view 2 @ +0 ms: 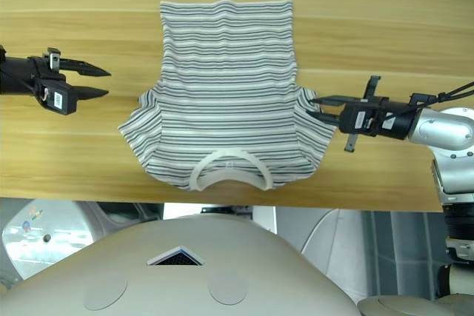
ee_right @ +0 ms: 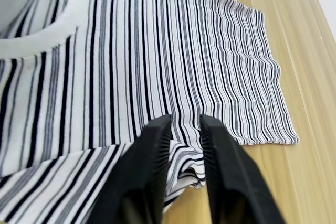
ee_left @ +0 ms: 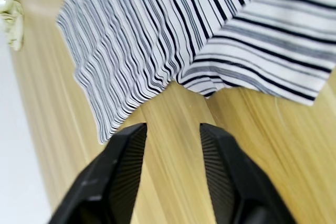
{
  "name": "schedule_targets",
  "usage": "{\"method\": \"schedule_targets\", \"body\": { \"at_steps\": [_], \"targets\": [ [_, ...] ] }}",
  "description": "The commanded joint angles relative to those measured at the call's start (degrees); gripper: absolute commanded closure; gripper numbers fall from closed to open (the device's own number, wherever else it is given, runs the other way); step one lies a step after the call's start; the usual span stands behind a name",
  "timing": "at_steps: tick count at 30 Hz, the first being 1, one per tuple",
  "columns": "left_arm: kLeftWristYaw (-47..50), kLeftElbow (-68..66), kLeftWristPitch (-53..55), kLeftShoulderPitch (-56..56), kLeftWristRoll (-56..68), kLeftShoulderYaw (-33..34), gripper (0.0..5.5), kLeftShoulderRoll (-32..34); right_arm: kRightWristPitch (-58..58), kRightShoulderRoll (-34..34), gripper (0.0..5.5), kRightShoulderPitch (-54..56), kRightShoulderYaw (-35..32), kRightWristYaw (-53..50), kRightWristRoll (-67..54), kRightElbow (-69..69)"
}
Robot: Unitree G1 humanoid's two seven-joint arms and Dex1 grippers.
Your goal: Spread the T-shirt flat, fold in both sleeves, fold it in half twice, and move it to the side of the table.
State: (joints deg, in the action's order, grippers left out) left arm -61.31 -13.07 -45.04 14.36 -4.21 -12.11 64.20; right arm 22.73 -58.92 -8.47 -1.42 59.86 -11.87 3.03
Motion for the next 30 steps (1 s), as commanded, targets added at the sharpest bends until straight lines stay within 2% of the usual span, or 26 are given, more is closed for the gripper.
{"method": "schedule_targets", "body": {
  "at_steps": [1, 4, 9, 18, 28, 30],
  "targets": [
    [-0.1, -1.0, -2.8, -8.6, 0.4, 2.6, 3.36, 5.5, -0.4, 0.1, 3.67, 0.2, -2.0, 0.2, -0.1, 0.1],
    [1.1, -3.4, -4.7, -12.4, -2.4, 2.8, 3.36, 6.5, -0.5, 0.3, 3.13, 0.1, -2.4, 0.5, -0.3, 0.5],
    [3.1, -4.6, -6.1, -15.8, -7.2, -0.2, 3.36, 3.6, -0.2, 0.9, 2.3, -0.3, -2.5, 0.8, -0.6, 1.1],
    [4.1, 3.2, -0.3, -12.2, -10.3, -3.2, 3.36, -2.3, -0.2, 1.9, 0.65, 0.0, -2.1, 1.5, -0.4, 1.6],
    [3.5, 6.4, 4.4, -9.5, -12.5, -4.1, 3.36, -3.1, -0.3, 2.3, 0.65, -0.5, -1.9, 1.7, -0.3, 3.1],
    [3.9, 6.0, 4.5, -9.0, -13.3, -4.1, 3.68, -3.0, -0.3, 2.4, 0.63, -0.6, -1.9, 1.8, -0.3, 3.3]
  ]
}}
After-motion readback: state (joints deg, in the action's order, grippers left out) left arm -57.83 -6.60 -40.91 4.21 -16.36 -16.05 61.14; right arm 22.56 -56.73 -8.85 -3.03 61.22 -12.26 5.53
